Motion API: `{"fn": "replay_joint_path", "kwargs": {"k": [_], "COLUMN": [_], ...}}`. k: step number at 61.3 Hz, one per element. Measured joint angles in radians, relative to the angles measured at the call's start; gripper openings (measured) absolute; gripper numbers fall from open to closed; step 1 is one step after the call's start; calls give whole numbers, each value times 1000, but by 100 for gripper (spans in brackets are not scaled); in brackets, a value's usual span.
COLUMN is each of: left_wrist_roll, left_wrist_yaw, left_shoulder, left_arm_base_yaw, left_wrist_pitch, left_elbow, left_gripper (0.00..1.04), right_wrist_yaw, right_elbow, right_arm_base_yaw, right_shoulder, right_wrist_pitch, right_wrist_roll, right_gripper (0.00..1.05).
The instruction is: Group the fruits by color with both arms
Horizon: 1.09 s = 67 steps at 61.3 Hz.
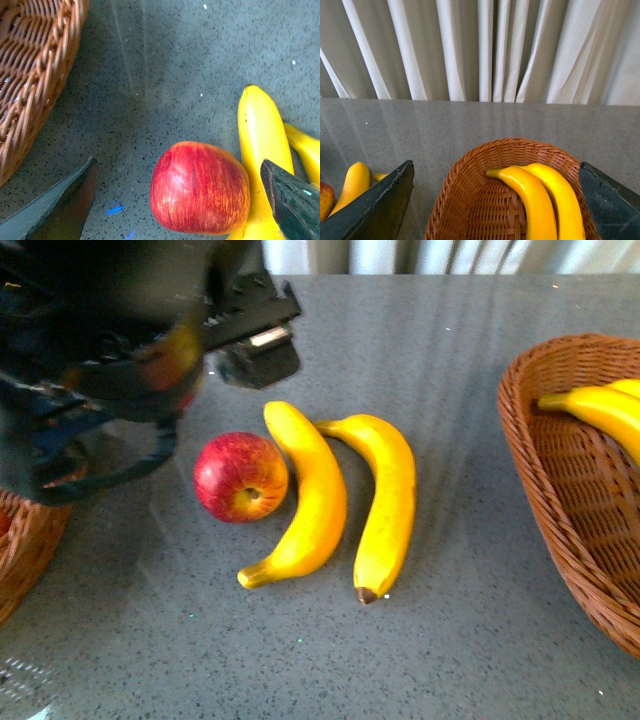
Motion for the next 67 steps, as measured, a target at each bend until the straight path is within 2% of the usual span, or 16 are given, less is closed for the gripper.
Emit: {"fn": "replay_joint_path", "kwargs": {"k": [26,67], "left_wrist_roll": [134,153], "left_wrist_yaw": [59,78], "left_shoulder": [91,154], "left_arm_base_yaw": [-2,-1], "left_wrist_pitch": [3,-33], "left_elbow": [53,73], "left_gripper": [96,96], "right_wrist_yaw": [0,0], "right_elbow": [0,0], "right_arm_base_yaw": [0,0], "right_shoulder": [0,0], "right_wrist_pitch": [0,0], "right_wrist_roll": [0,0], "right_gripper": [96,96]}}
